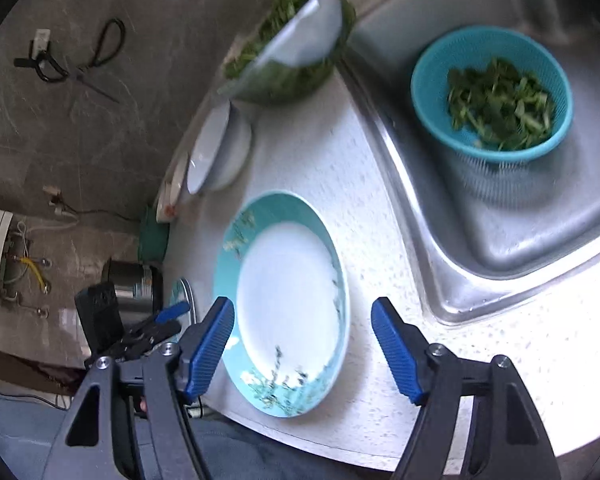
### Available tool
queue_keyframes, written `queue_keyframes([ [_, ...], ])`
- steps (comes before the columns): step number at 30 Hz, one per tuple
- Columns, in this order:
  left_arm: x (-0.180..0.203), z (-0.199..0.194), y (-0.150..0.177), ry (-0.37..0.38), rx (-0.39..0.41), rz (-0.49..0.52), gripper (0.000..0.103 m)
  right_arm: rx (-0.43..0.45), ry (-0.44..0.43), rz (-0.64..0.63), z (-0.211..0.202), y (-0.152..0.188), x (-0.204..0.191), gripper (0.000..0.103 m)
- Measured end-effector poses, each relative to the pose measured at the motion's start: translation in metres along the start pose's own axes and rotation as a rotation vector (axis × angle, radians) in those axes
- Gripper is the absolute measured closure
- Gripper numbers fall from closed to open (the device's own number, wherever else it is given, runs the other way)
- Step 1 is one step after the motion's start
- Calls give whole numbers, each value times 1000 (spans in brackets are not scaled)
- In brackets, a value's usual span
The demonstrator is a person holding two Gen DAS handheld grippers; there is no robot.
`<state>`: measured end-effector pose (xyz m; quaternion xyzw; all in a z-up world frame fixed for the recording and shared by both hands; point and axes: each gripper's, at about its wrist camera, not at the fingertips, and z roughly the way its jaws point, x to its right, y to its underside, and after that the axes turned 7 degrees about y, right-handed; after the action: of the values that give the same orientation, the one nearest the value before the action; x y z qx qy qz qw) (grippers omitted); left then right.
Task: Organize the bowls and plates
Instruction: 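Move the right tool to the teal plate by the sink and grip its rim, then lift the teal plate with the right tool and carry it toward the stack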
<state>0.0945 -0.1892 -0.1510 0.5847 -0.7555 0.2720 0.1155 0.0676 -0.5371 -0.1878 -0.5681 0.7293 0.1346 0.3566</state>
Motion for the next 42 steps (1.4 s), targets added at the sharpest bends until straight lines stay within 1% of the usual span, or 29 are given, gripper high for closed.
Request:
queue_keyframes([
  [2,-4,8,-1,22,-7,-39,17,-24,-13,9,7,2,8,29],
  [3,-5,11,-2,37,-9,-45,17,-33,-25,9,10,2,9,30],
  [4,-3,17,-4,31,-11,-39,18,-44,-40,5,13,1,10,32],
  [5,-2,22,-5,21,-20,-34,20,-57,-51,1,15,1,10,34],
  [7,-2,37,-5,15,-42,-49,34,-79,-62,-10,21,-1,10,35],
  [9,-2,43,-6,20,-51,-61,35,-95,-67,-11,26,-4,10,38],
  [11,-1,49,-7,4,-67,-61,35,-106,-77,-13,29,-5,11,41],
  [12,-3,52,-6,-4,-74,-63,40,-111,-76,-14,31,-5,12,42],
  [13,-3,54,-6,1,-76,-66,44,-116,-77,-15,32,-6,12,46],
  [14,-3,56,-6,4,-73,-66,45,-124,-79,-19,34,-6,12,49],
  [16,-2,61,-8,10,-74,-70,61,-129,-74,-22,35,-7,12,52],
  [19,0,66,-10,2,-75,-63,70,-133,-61,-19,38,-9,14,57],
  [23,2,63,-15,-2,-75,-60,75,-150,-53,-30,43,-9,12,71],
  [25,4,65,-17,-6,-76,-59,80,-162,-37,-29,46,-8,13,74],
  [27,5,67,-19,-1,-77,-66,83,-165,-23,-18,48,-7,15,80],
  [28,6,69,-20,-1,-77,-66,84,-164,-17,-8,48,-6,17,85],
  [30,8,69,-20,-9,-83,-52,86,-168,-7,4,49,-5,18,89],
  [31,10,69,-20,-8,-87,-48,90,-167,0,5,48,-4,18,91],
  [34,15,71,-20,-18,-92,-33,91,-172,6,17,49,-3,18,92],
  [37,14,70,-20,-14,-88,-36,91,-169,21,8,51,-4,15,92],
  [42,13,71,-19,-19,-91,-39,91,-168,41,27,51,-5,13,92],
])
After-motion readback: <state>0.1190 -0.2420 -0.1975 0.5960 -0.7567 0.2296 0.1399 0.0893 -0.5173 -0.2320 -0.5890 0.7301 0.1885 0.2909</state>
